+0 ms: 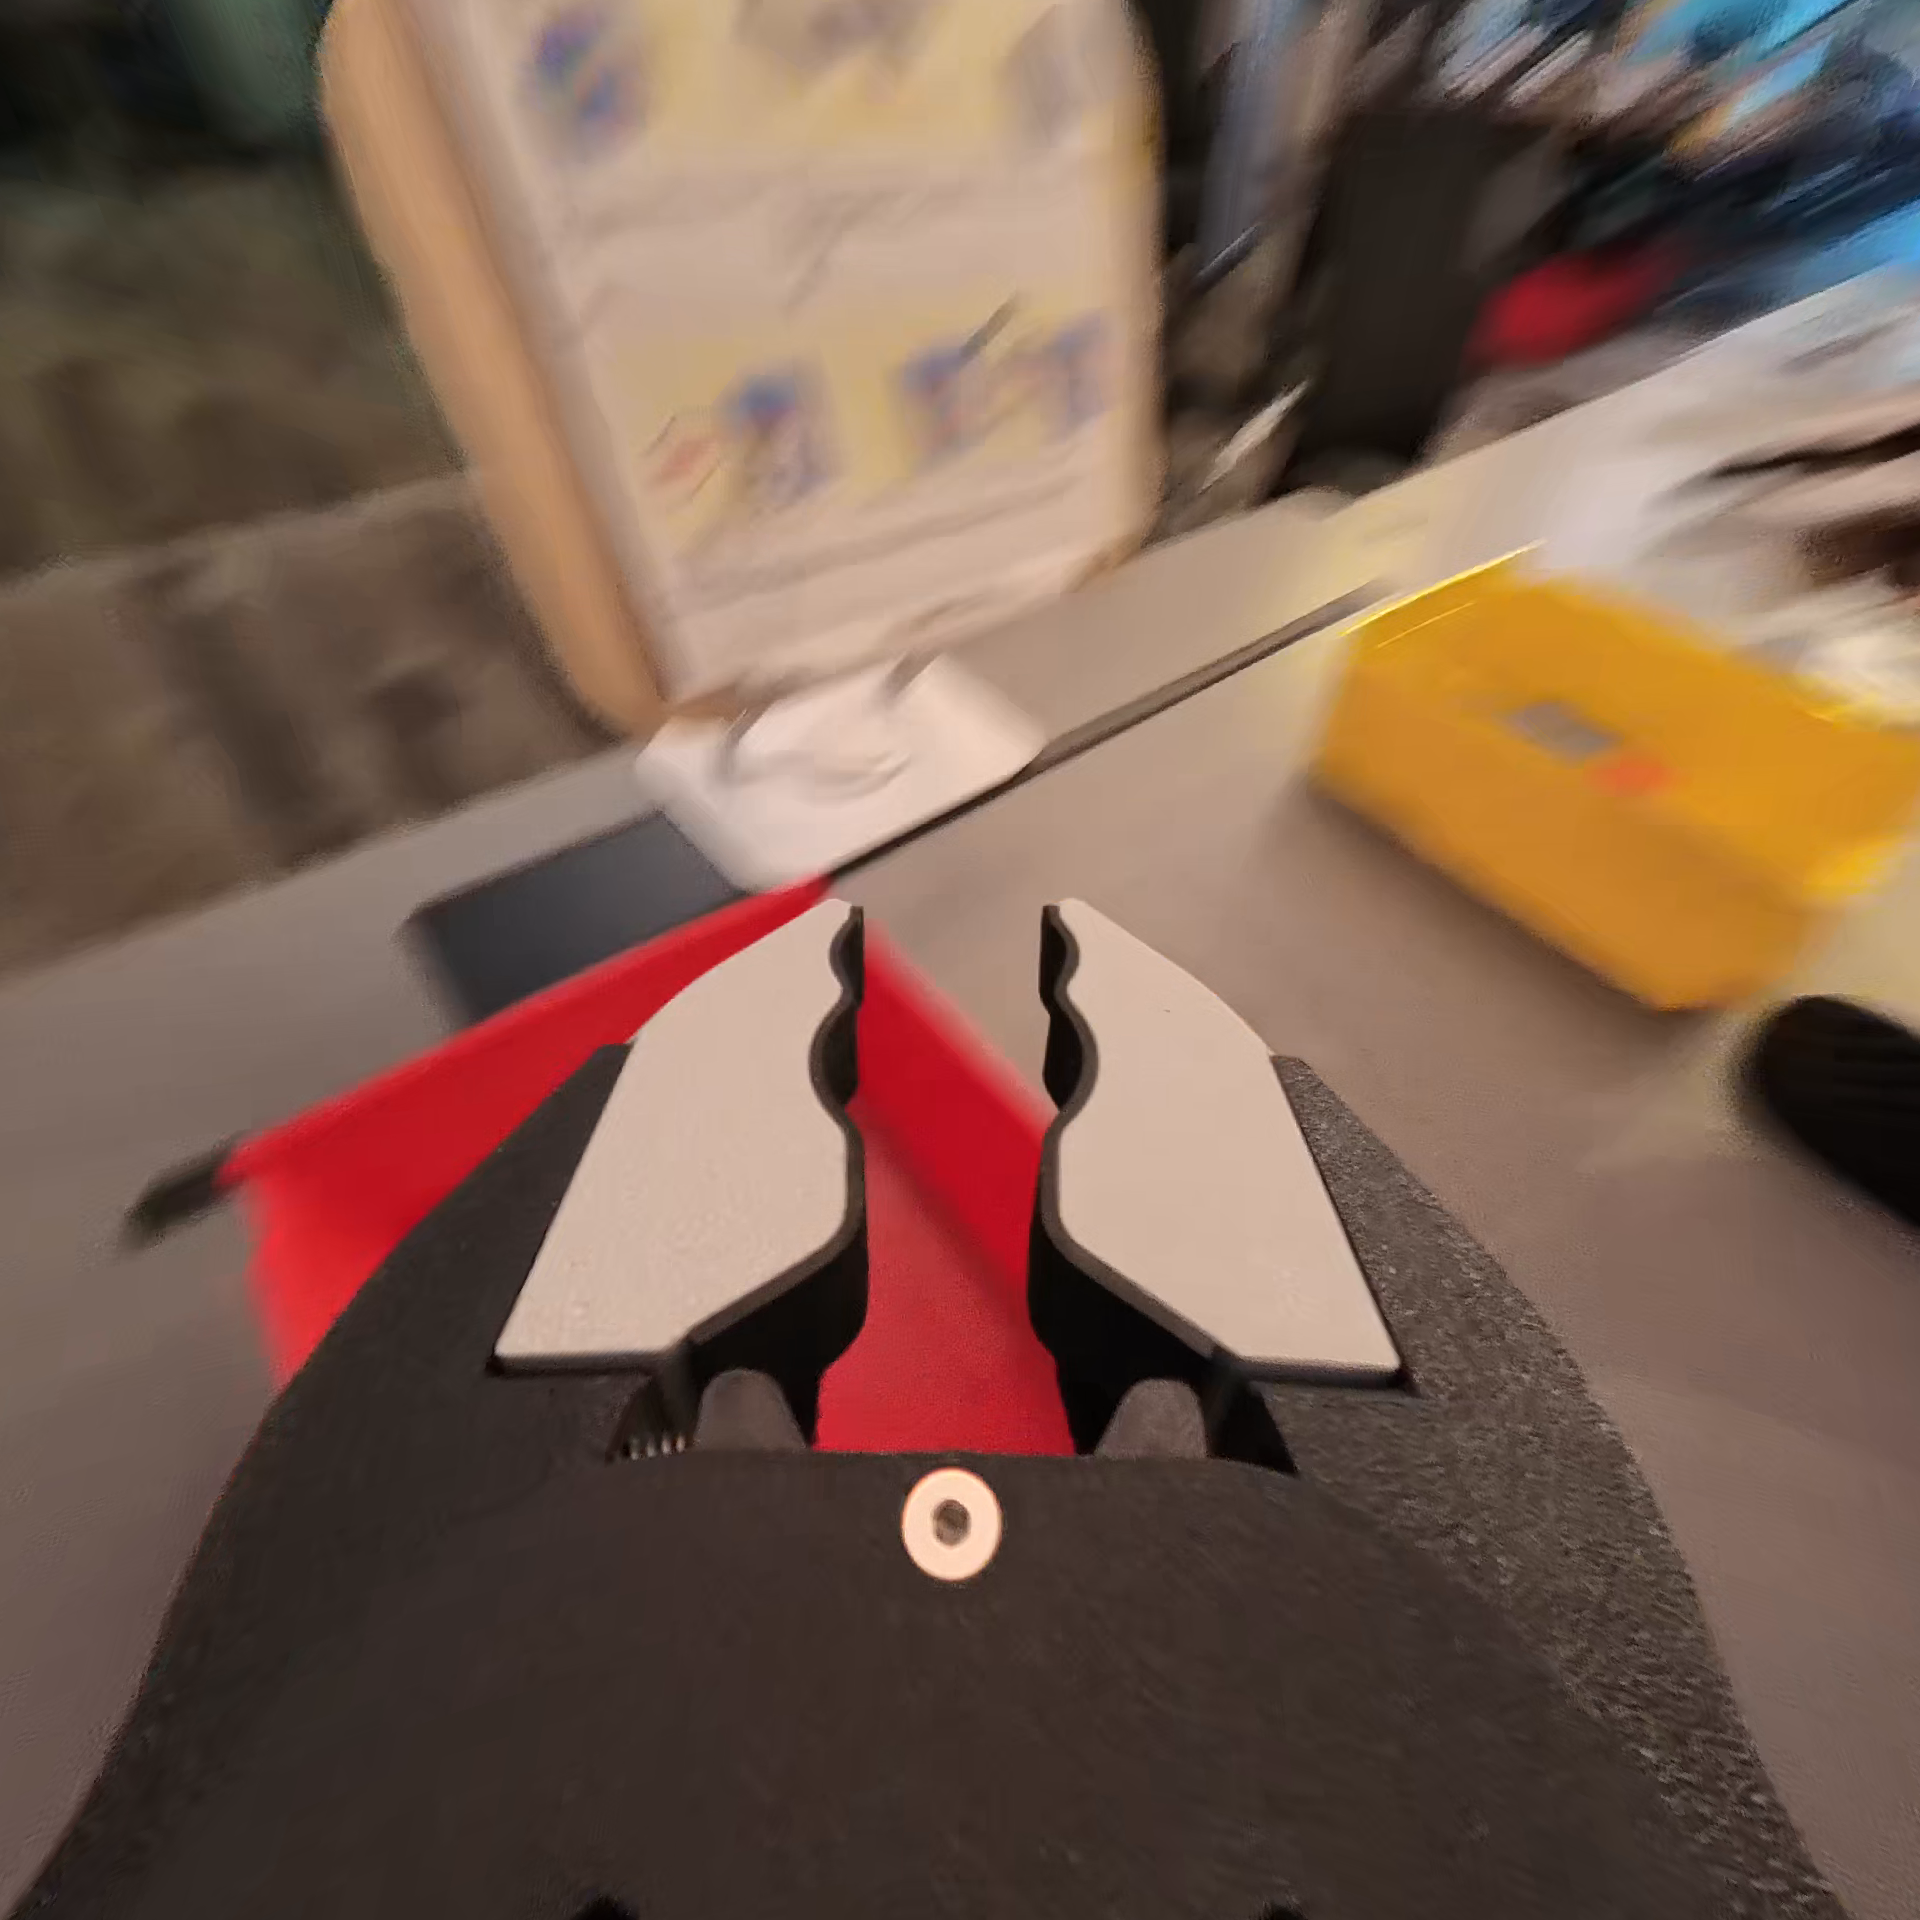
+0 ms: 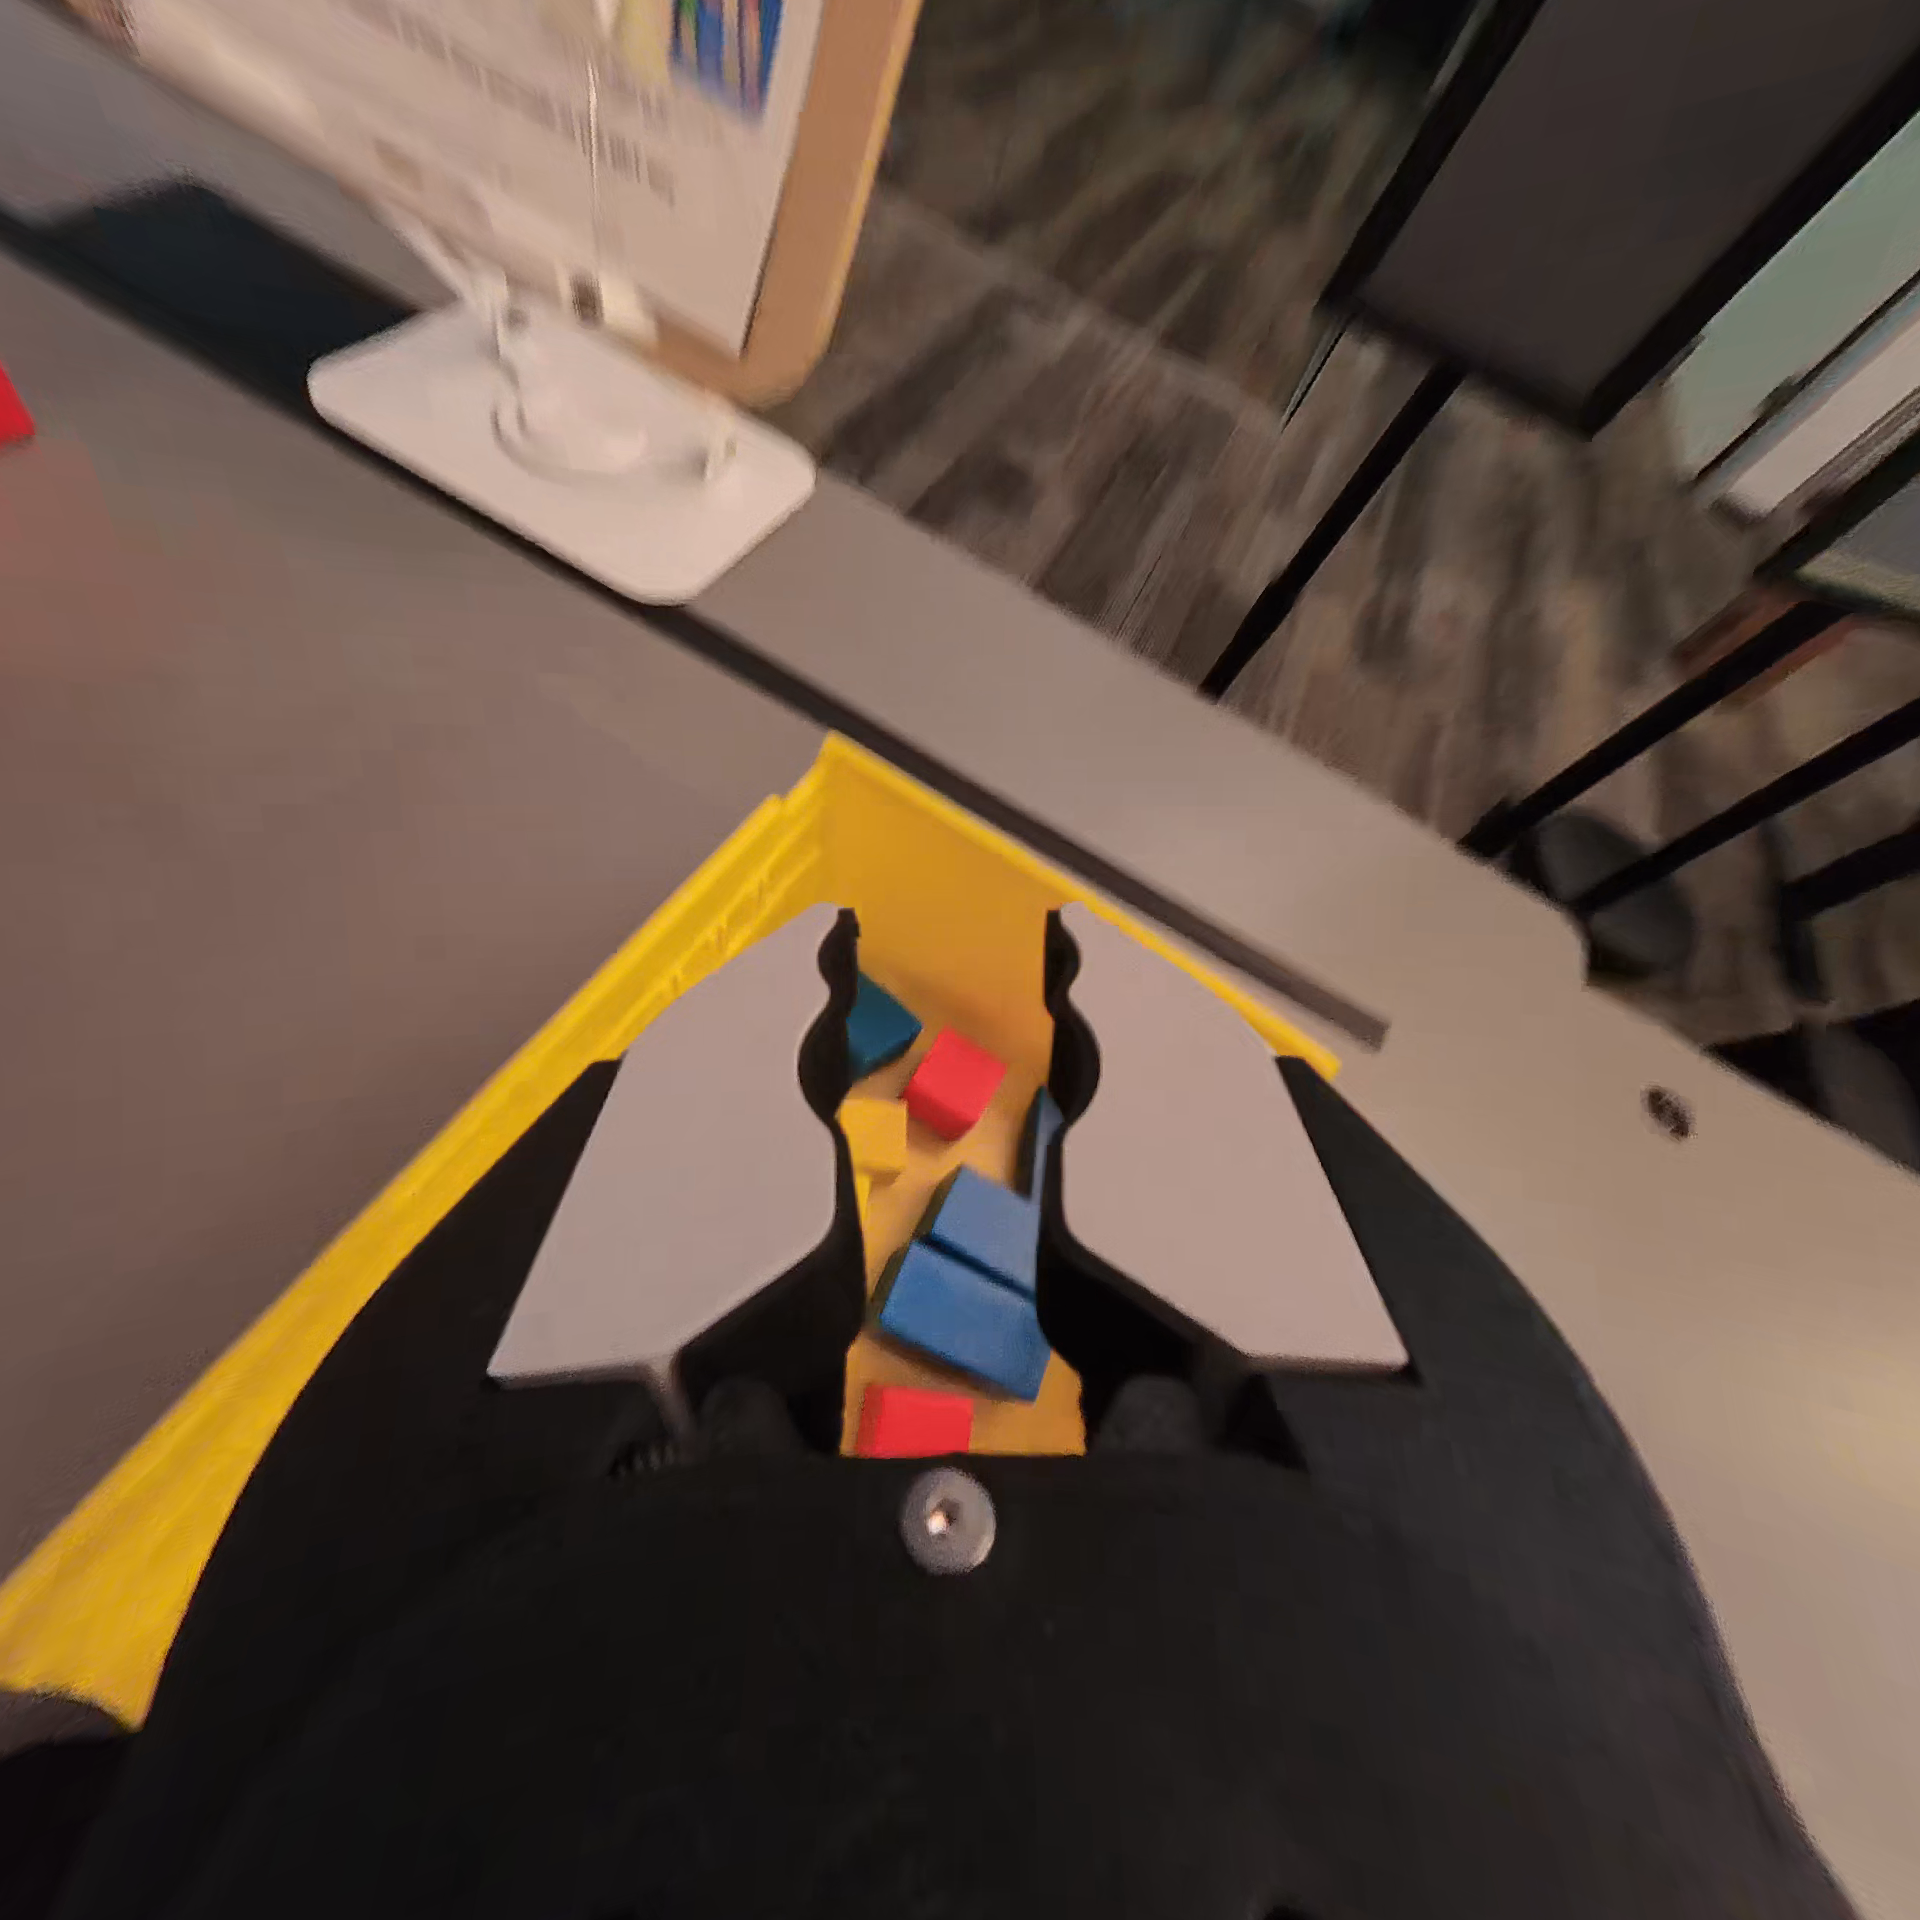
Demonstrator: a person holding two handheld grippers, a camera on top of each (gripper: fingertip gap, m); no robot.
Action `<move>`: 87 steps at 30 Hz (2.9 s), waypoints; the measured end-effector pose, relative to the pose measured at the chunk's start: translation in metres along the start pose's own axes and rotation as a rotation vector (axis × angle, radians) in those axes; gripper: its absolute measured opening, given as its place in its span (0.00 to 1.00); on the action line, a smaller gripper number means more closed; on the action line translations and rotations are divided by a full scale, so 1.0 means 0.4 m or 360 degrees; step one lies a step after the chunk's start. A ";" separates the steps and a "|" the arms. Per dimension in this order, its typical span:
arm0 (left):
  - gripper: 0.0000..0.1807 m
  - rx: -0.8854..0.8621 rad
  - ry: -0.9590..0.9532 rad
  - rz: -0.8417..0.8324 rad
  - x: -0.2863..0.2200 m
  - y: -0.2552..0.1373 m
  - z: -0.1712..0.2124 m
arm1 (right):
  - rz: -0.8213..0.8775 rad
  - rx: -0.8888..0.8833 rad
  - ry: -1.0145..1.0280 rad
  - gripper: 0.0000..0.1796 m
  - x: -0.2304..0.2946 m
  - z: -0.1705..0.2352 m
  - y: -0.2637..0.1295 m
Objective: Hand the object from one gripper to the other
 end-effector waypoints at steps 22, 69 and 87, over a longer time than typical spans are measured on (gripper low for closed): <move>0.24 0.1410 -0.0508 -0.0442 0.163 0.171 0.463 | 0.0048 -0.0137 -0.0076 0.19 0.037 -0.060 -0.028; 0.15 -0.0202 -0.0615 0.1844 -0.537 0.110 -0.158 | -0.0737 -0.1377 -0.1076 0.26 0.732 -0.227 -0.170; 0.17 -0.0425 -0.0548 0.1591 -0.442 0.078 -0.187 | -0.0465 -0.0471 -0.0740 0.17 0.428 -0.194 -0.097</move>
Point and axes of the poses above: each gripper's, where its closed fingertips meet, y out along the fingers, z out of its underside, x = y × z across the jaws, the point moved 3 cm from there along -y, back along the fingers, and after that the axes turned 9 degrees about y, right-handed, at the moved point
